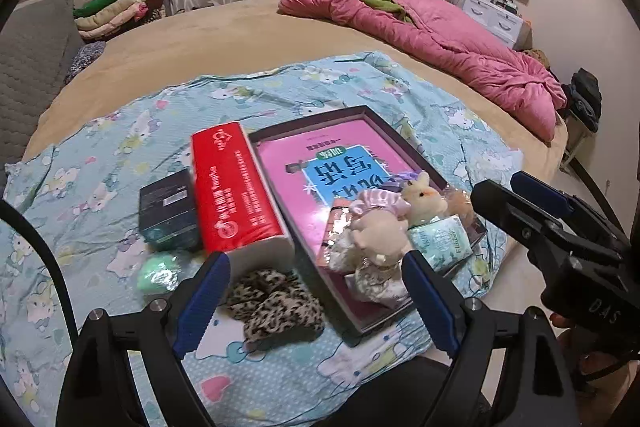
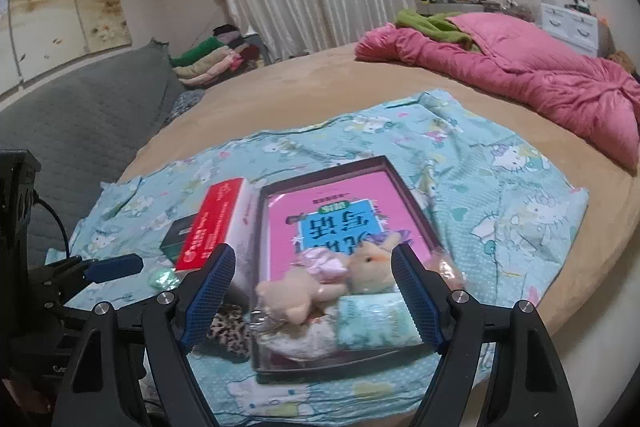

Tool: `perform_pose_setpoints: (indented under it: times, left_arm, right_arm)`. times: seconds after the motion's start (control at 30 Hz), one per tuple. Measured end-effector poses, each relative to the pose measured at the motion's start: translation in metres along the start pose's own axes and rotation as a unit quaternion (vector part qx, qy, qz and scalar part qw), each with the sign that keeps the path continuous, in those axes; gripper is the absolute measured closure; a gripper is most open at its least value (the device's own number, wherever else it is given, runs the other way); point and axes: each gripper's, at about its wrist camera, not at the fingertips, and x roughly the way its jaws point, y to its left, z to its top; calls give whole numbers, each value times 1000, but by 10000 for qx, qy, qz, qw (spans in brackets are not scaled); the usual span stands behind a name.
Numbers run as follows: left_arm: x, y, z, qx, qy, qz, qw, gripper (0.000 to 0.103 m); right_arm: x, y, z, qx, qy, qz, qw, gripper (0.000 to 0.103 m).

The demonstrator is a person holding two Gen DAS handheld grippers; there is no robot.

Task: Organize soft objects
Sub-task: 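Open both tools in the tray and withdraw them toward the remaining items, then grasp the green bath ball with the left tool while the right tool grasps the leopard scrunchie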

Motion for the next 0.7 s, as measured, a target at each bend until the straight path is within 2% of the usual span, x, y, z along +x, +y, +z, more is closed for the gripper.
perform_pose_setpoints:
  times: [0.4, 0.7]
  left_arm:
    - [-26, 55, -20, -357, -82, 301, 9989, 16]
    - [-24, 105, -42, -777, 26, 519, 9956, 16]
  right_arm:
    - [0, 54, -9, -502, 187, 260, 9982, 21]
    - [25, 91, -31, -1102, 597, 322, 9916, 21]
